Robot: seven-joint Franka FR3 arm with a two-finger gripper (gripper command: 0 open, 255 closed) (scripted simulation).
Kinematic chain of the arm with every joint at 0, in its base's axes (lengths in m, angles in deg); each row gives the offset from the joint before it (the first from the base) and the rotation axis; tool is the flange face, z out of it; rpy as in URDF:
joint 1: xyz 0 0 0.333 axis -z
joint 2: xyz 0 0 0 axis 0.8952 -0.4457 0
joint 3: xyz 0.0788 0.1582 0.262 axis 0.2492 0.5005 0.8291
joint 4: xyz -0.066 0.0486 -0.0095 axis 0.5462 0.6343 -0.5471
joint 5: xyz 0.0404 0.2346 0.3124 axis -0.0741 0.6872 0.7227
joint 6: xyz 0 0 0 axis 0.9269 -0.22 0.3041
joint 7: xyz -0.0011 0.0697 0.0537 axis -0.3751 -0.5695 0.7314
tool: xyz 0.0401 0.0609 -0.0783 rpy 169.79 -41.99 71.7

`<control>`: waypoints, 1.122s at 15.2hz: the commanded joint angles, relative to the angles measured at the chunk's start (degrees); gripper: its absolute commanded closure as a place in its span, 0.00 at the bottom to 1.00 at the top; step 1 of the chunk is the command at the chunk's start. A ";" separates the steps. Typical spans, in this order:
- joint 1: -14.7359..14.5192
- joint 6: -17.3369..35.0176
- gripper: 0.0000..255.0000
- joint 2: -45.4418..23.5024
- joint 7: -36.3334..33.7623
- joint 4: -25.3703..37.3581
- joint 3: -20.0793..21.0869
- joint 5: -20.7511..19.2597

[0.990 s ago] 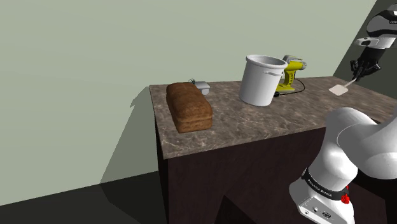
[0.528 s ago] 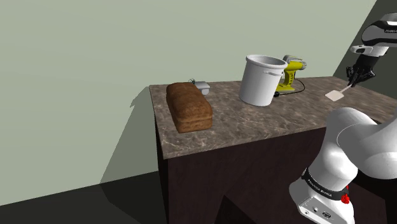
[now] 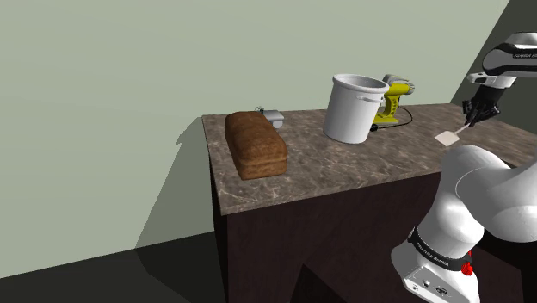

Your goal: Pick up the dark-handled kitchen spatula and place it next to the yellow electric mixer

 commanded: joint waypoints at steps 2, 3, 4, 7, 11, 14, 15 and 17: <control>0.01 1.66 1.00 0.63 -0.69 -1.58 -0.90 -0.92; -0.03 2.19 1.00 0.85 -0.90 -2.03 -1.26 -1.25; -0.09 2.72 1.00 1.08 -1.11 -2.47 -1.62 -1.58; -0.33 4.29 1.00 1.77 -1.73 -3.71 -2.78 -2.62; -0.79 6.32 1.00 2.72 -2.57 -5.18 -4.45 -4.06; -1.23 7.80 1.00 3.46 -3.20 -6.13 -5.79 -5.19; -1.39 8.29 1.00 3.71 -3.41 -6.42 -6.25 -5.58; -1.75 9.25 1.00 4.22 -3.83 -6.97 -7.19 -6.37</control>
